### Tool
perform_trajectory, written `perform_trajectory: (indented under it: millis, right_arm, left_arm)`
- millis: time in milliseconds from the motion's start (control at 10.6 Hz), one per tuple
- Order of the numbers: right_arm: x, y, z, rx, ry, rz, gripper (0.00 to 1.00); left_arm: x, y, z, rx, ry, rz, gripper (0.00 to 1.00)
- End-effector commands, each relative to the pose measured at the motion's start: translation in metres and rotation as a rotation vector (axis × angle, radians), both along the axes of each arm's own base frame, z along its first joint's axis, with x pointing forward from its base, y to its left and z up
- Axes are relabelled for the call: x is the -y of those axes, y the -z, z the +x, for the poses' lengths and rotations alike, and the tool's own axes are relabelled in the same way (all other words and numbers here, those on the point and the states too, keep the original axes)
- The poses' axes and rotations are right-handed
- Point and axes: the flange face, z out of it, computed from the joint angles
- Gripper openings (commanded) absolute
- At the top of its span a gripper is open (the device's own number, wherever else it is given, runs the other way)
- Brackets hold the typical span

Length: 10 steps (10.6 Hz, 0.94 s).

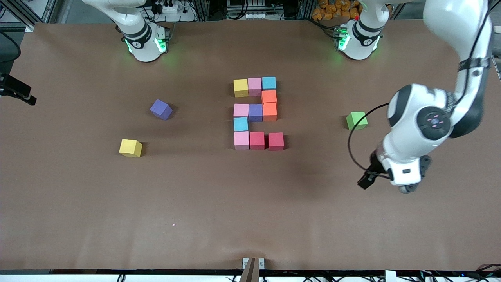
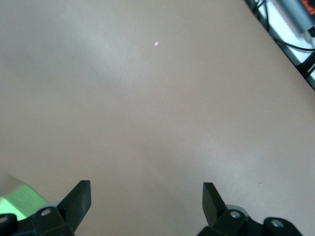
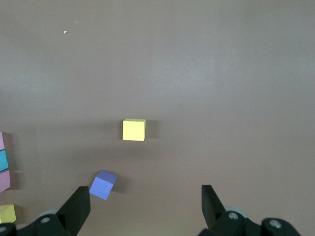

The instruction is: Form number 2 with 11 blocks

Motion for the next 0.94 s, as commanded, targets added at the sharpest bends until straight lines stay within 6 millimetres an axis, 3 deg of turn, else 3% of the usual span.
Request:
perform_trajectory:
  millis: [0, 282, 376, 565, 847]
  right_arm:
    - [-0.03, 0.005, 0.003, -0.012, -0.049, -0.043, 1.0]
    - [-0.024, 0.004, 0.005, 0.009, -0.033, -0.046, 1.0]
    - [-0.024, 0.003, 0.006, 0.021, -0.032, -0.047, 1.0]
    - [-0.021, 0.002, 0.007, 0.029, -0.028, -0.047, 1.0]
    - [-0.01, -0.001, 0.011, 0.075, 0.022, -0.041, 1.0]
  left_arm:
    - [-0.009, -0.033, -0.015, -0.012, 0.144, 0.058, 1.0]
    - [-0.029, -0.076, -0.027, -0.013, 0.32, 0.088, 1.0]
    - [-0.03, -0.084, -0.031, -0.021, 0.402, 0.099, 1.0]
    - [-0.032, -0.118, -0.033, -0.008, 0.543, 0.122, 1.0]
    - [-0.031, -0.157, -0.05, -0.042, 0.615, 0.133, 1.0]
